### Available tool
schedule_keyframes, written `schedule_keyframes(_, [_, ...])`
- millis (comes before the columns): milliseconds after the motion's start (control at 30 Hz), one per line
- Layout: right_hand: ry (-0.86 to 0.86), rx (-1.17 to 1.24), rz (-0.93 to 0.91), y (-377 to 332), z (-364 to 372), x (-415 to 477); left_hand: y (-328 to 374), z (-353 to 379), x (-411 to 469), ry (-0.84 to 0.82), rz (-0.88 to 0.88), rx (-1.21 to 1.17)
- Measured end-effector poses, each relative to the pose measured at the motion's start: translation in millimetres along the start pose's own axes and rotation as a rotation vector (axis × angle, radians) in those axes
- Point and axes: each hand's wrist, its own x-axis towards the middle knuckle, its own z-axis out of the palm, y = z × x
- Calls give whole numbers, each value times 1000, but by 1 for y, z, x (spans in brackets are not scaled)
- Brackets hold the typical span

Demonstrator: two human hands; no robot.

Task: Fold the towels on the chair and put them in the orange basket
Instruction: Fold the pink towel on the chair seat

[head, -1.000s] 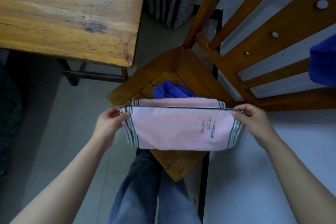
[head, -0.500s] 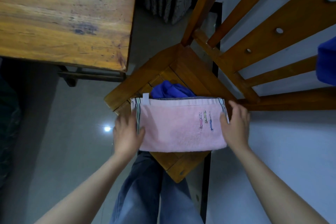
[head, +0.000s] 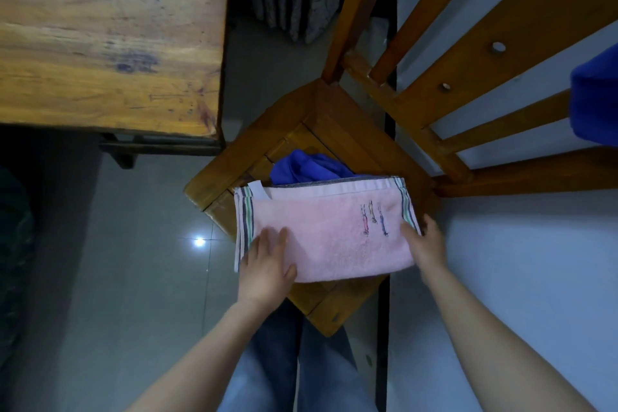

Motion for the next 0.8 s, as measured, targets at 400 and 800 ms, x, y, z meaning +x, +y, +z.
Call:
schedule_keyframes(400, [-202,-6,-49,-13,-43,-29,-28,5,-16,67,-195,-373])
schedule_keyframes(800, [-100,-620,-880,-60,31,-165,-37,-10,-15,219,-496,-1210])
